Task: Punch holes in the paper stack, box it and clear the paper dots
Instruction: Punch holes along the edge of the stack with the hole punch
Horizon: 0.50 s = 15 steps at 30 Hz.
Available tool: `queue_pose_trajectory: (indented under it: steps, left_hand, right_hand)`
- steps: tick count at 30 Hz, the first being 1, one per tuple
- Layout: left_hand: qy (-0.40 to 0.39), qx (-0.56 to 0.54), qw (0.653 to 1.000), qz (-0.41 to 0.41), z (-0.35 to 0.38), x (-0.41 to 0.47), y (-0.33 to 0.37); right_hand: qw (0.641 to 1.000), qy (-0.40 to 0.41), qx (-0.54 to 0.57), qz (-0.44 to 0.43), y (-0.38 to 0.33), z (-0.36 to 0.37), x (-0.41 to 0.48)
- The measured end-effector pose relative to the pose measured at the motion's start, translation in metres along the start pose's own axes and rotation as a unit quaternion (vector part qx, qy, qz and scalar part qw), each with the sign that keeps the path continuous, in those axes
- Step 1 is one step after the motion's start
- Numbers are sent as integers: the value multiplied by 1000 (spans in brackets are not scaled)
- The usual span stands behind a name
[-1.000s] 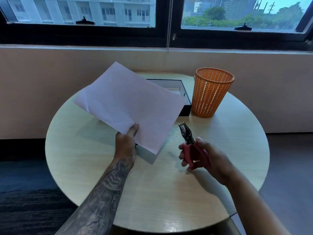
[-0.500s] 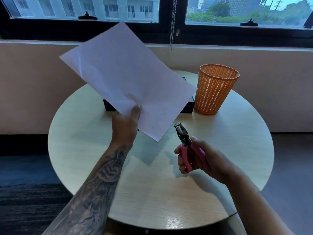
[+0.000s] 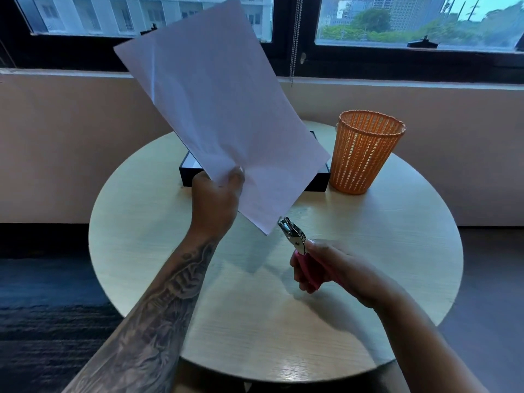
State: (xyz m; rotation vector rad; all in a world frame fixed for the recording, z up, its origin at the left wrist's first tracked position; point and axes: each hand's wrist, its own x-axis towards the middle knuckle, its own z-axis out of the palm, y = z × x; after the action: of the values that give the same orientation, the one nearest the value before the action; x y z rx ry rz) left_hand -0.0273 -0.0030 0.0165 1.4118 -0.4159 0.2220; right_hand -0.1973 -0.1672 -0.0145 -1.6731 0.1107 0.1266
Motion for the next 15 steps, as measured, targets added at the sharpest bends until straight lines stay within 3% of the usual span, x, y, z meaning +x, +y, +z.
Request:
queue_pose_trajectory:
  steps: [15]
  left_hand:
    - [7,-2,1000,2,1,1,4]
  right_hand:
    - [999,19,-30,7,-3,1,0]
